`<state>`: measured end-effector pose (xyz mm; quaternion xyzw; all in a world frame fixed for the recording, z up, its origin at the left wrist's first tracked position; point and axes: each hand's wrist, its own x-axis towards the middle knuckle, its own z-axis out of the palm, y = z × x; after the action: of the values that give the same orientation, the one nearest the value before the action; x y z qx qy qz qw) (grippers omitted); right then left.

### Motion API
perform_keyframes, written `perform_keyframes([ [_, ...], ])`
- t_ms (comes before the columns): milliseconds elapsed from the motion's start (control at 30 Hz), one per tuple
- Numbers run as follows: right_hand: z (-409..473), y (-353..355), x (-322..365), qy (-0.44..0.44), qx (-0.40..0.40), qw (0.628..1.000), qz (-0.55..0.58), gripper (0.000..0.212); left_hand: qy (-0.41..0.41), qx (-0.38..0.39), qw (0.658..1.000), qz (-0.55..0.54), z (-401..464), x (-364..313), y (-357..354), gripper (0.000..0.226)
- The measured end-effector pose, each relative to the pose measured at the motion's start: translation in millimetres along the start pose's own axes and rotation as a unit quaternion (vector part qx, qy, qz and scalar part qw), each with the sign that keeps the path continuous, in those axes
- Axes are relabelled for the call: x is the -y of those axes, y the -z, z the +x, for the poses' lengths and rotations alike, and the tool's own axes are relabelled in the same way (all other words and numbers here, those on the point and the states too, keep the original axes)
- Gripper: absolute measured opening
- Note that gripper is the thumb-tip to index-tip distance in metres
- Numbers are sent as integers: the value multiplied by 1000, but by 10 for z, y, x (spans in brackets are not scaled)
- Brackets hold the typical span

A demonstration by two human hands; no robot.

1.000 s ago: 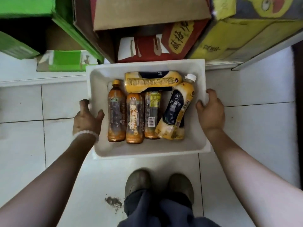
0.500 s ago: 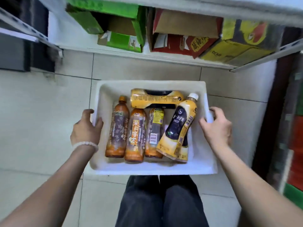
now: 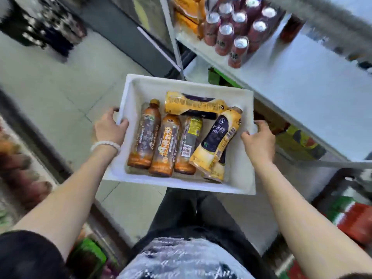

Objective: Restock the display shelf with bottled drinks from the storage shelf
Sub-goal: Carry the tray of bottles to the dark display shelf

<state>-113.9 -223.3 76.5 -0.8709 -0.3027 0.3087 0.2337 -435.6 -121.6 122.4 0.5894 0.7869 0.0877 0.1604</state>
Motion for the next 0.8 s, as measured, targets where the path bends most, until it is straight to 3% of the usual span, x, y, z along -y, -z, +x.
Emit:
perform_keyframes([
  [133, -182, 409, 557, 125, 44, 991, -11, 38, 62, -61, 993, -82, -514, 193, 647, 30],
  [267, -422, 714, 881, 190, 73, 979, -25, 38, 94, -105, 983, -118, -1014, 319, 1088, 28],
  [600, -879, 591, 1242, 291, 129, 946, -59, 41, 205, -175, 952, -147, -1810, 880, 1325, 20],
  [800, -1313, 324, 1267, 324, 152, 931, -72, 42, 227, -192, 943, -148, -2264, 1312, 1457, 20],
])
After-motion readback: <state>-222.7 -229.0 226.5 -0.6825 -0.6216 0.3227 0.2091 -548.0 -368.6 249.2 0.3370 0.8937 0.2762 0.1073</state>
